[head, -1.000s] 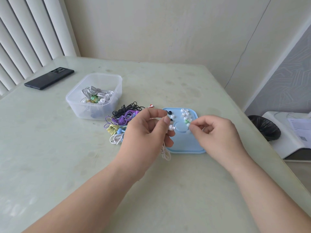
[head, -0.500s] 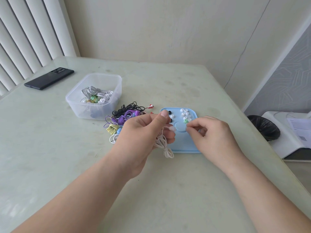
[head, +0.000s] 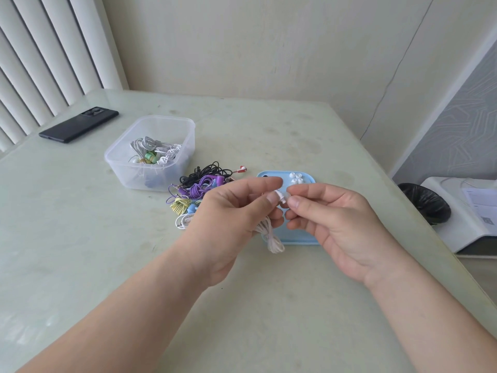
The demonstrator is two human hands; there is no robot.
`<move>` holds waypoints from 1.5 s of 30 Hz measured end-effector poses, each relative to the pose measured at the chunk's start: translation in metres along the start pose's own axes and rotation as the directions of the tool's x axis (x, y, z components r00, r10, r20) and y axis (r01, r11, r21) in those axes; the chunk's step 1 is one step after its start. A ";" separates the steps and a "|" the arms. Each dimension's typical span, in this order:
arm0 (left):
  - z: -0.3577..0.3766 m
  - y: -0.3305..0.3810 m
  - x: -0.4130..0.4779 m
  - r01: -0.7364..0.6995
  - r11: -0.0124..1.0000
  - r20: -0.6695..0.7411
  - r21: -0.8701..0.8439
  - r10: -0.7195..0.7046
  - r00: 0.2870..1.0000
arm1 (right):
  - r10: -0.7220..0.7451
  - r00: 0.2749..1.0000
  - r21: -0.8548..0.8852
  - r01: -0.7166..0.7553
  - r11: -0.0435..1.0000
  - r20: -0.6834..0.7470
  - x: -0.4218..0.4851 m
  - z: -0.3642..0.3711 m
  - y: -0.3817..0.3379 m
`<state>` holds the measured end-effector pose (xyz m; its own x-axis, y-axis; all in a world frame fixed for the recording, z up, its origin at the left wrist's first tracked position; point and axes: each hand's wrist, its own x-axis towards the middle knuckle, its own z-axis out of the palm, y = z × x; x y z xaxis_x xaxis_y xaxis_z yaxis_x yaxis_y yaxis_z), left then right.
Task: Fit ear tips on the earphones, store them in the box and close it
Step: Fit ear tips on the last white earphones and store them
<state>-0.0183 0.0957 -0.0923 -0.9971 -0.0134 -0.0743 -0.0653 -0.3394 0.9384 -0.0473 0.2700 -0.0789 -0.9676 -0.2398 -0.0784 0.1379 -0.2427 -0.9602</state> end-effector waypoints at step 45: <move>0.005 -0.001 -0.004 -0.161 0.939 -0.062 0.304 0.188 0.980 | -0.198 0.980 -0.119 0.193 0.974 -0.025 -0.002 0.004 0.012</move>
<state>-0.0145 0.1011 -0.0915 -0.9874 -0.1348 0.0826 0.0874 -0.0307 0.9957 -0.0431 0.2636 -0.0888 -0.9808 -0.1637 0.1063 -0.0781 -0.1705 -0.9823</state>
